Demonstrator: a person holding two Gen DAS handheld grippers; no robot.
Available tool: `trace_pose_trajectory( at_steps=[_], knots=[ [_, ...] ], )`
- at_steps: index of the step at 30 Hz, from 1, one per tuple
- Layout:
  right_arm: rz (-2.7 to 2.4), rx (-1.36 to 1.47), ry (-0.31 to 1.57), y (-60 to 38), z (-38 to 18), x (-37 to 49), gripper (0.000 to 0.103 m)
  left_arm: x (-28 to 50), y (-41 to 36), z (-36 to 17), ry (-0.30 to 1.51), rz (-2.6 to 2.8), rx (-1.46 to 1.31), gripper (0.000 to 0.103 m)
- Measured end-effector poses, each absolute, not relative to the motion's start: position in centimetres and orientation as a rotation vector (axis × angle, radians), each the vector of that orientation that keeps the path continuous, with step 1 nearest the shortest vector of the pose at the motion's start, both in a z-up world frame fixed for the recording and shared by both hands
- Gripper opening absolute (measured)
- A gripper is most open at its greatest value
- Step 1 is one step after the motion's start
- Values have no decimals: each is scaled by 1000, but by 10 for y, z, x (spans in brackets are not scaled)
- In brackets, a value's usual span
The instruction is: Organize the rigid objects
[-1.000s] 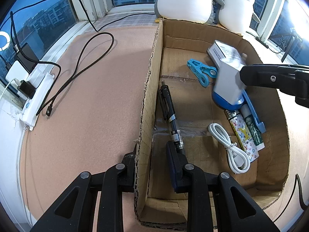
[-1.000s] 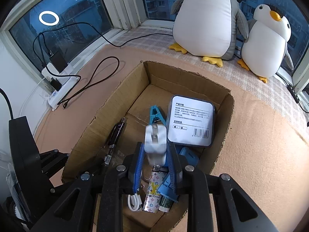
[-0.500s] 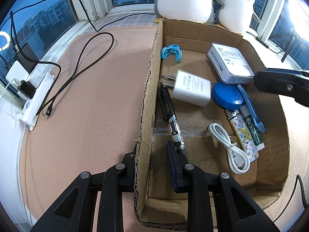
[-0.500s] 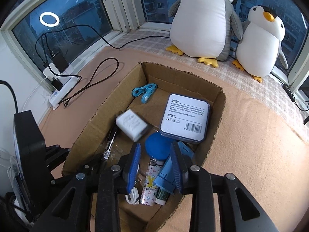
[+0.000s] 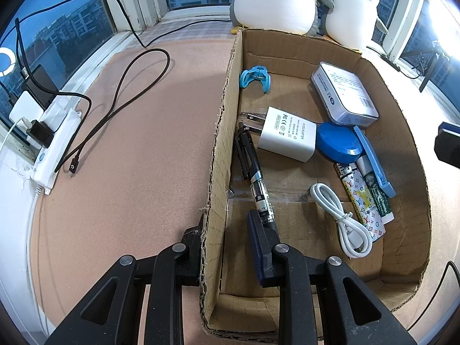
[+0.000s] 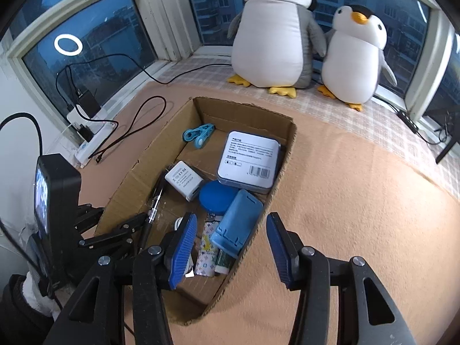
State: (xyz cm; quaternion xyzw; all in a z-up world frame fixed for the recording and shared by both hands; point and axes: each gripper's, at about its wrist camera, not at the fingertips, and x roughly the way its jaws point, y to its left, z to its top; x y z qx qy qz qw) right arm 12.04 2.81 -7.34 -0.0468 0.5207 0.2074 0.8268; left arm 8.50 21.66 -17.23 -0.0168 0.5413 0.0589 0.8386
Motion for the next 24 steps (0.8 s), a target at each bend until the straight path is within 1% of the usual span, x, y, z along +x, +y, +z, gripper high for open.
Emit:
trace_pose_trajectory(
  at_steps=[9, 16, 24],
  knots=[
    [401, -74, 1110, 15, -79, 100, 47, 85, 217, -172, 1144, 126, -31, 25],
    [383, -47, 1096, 1, -71, 92, 47, 84, 216, -169, 1142, 128, -20, 26],
    [373, -39, 1080, -6, -64, 89, 48, 78, 212, -154, 1108, 137, 7, 26]
  ],
)
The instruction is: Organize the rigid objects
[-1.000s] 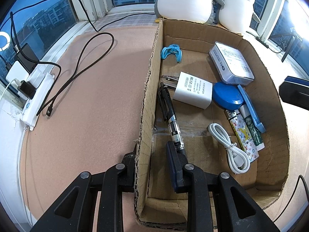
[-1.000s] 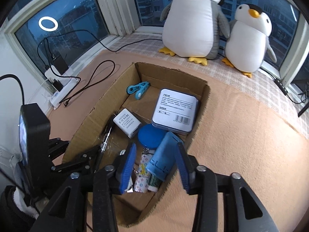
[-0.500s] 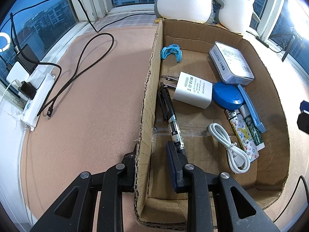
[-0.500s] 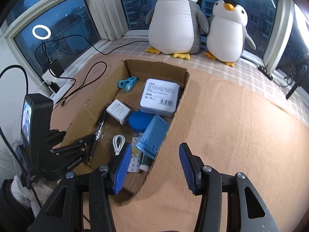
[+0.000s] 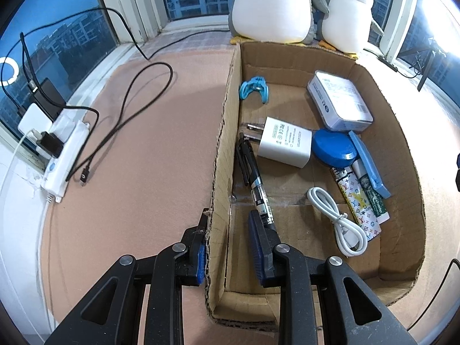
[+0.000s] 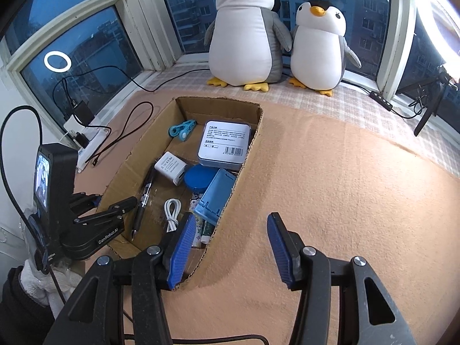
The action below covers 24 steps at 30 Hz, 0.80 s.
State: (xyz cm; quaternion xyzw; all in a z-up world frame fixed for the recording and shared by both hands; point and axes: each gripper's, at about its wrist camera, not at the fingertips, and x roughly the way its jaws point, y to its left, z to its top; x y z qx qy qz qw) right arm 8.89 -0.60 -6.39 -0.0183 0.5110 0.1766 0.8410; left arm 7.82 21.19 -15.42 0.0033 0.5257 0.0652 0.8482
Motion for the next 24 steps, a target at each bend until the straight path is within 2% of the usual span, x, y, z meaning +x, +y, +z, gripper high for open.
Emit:
trace_pose_trajectory(
  at_steps=[7, 14, 19, 21, 23, 24],
  knots=[
    [374, -39, 1061, -7, -58, 81, 48, 68, 211, -135, 1059, 166, 38, 27],
    [363, -12, 1032, -15, -45, 74, 54, 51, 206, -102, 986, 177, 43, 27],
    [347, 3, 1007, -22, -34, 67, 55, 37, 187, -77, 930, 133, 56, 31],
    [341, 11, 995, -24, -29, 63, 61, 34, 177, -68, 914, 108, 59, 32],
    [336, 24, 980, -28, -24, 59, 63, 30, 168, -60, 899, 85, 60, 33],
    [332, 31, 974, -30, -22, 58, 63, 29, 163, -56, 892, 79, 61, 38]
  ],
)
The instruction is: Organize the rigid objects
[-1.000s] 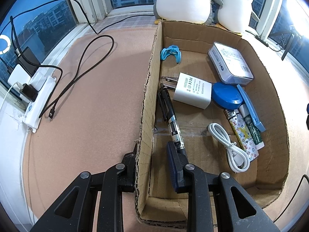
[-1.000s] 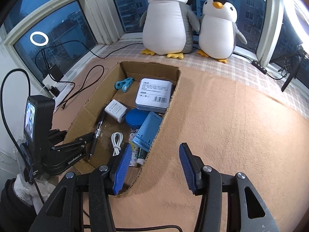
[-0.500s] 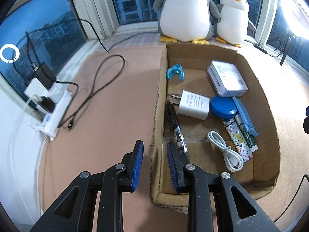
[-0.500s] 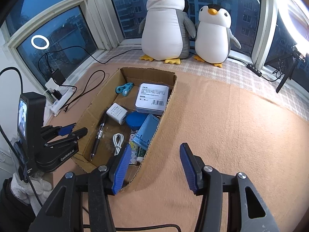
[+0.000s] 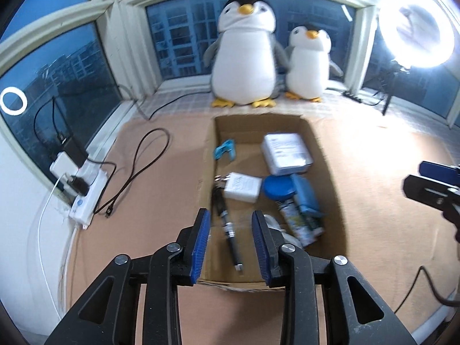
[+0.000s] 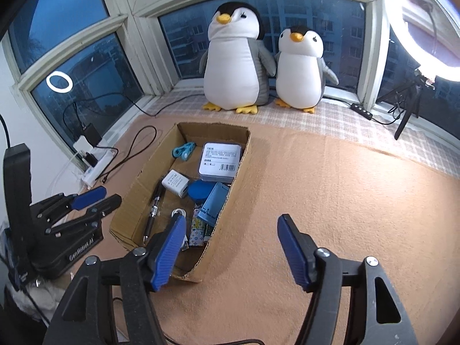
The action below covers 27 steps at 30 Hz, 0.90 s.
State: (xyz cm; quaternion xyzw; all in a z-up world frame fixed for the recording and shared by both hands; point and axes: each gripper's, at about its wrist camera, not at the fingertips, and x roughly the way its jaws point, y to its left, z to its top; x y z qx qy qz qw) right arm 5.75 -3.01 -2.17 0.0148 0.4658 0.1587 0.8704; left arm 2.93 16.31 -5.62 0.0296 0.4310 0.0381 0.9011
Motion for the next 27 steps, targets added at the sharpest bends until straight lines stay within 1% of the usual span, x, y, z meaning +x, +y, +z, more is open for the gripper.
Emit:
trace_pose_trajectory(
  at_steps=[1, 3, 4, 6, 9, 12, 18, 24, 27],
  knots=[
    [328, 36, 969, -31, -20, 56, 63, 27, 158, -52, 880, 70, 63, 45],
    [317, 48, 958, -35, -16, 53, 63, 24, 149, -44, 857, 57, 65, 51],
    [309, 53, 949, -38, -13, 51, 64, 23, 144, -40, 842, 52, 72, 51],
    [297, 54, 937, -40, -9, 47, 67, 21, 136, -33, 824, 46, 82, 52],
    [289, 60, 921, -42, -4, 42, 70, 19, 128, -27, 808, 39, 83, 59],
    [288, 64, 915, -43, -2, 38, 70, 17, 126, -24, 805, 41, 81, 61],
    [271, 78, 914, -49, -1, 33, 70, 14, 131, -19, 796, 63, 71, 74],
    [240, 95, 891, -58, 4, 28, 71, 11, 128, -12, 777, 69, 81, 82],
    [221, 99, 876, -62, 8, 25, 71, 10, 126, -10, 775, 62, 81, 84]
  ],
)
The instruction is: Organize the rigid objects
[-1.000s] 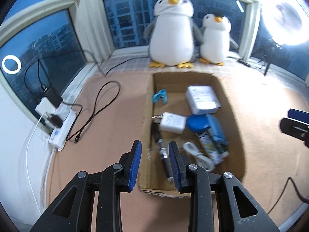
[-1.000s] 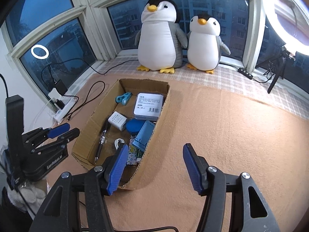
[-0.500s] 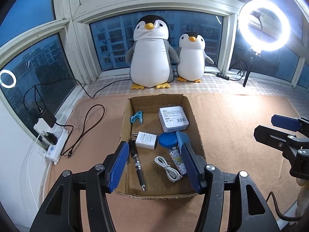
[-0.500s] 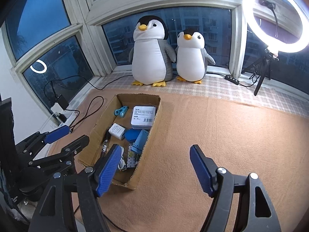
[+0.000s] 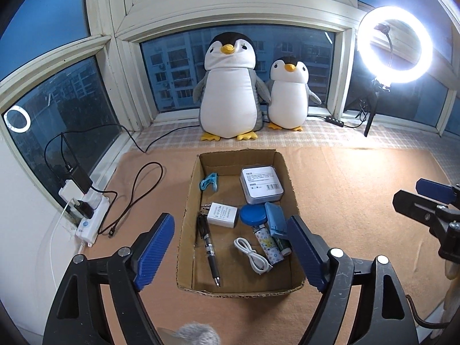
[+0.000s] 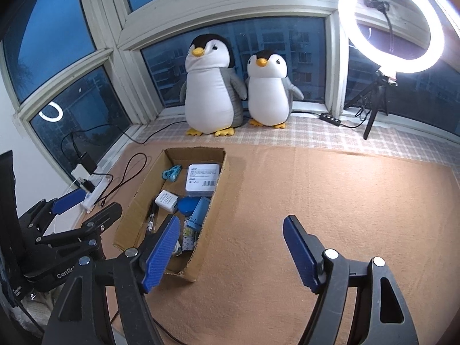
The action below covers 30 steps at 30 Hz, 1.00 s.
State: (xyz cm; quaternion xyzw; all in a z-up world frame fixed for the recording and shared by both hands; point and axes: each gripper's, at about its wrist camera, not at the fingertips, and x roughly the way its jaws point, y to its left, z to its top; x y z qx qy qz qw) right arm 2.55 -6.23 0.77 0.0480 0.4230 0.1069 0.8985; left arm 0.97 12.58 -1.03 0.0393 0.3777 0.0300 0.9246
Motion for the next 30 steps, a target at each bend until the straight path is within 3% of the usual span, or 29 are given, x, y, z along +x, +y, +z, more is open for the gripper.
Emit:
trace_pose_trajectory(
  at_steps=[6, 30],
  knots=[
    [212, 112, 872, -67, 8, 24, 73, 7, 122, -8, 768, 48, 77, 90],
    [223, 116, 884, -68, 6, 25, 74, 5, 122, -8, 780, 48, 67, 91]
  ],
)
